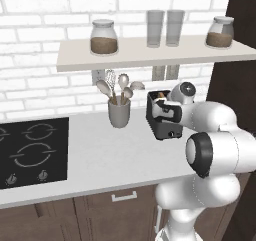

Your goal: Start the toaster. Once the lever pops up, take the bread to the plate on the dining counter.

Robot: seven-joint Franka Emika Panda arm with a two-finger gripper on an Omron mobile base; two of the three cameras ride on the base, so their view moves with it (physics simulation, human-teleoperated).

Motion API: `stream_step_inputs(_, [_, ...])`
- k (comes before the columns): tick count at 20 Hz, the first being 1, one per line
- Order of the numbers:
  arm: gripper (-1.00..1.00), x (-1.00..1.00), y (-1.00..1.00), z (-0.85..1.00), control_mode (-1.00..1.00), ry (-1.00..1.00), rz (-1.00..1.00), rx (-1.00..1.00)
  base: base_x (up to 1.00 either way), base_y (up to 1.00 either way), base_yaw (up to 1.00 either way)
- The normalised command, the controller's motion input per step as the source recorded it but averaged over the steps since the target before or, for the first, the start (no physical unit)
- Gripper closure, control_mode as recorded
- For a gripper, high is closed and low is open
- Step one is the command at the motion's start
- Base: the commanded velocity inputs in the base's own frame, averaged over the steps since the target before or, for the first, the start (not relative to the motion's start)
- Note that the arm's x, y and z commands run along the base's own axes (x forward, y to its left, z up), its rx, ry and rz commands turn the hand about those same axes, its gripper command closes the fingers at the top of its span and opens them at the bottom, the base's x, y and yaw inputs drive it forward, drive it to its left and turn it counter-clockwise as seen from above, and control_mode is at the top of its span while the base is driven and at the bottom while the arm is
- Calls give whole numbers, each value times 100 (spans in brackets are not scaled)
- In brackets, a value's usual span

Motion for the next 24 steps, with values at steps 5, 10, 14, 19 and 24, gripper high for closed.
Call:
stream_step_inputs(5, [-100,17,0,0,-100,0,0,-2,0,0,0])
stream_step_inputs(10, [-100,21,0,0,-100,0,0,0,0,0,0])
stream_step_inputs(14, [-100,19,0,0,-100,0,0,0,0,0,0])
stream_step_inputs(19, [-100,4,-4,0,-100,0,0,0,0,0,0])
stream_step_inputs(24, [-100,0,-1,0,-100,0,0,1,0,0,0])
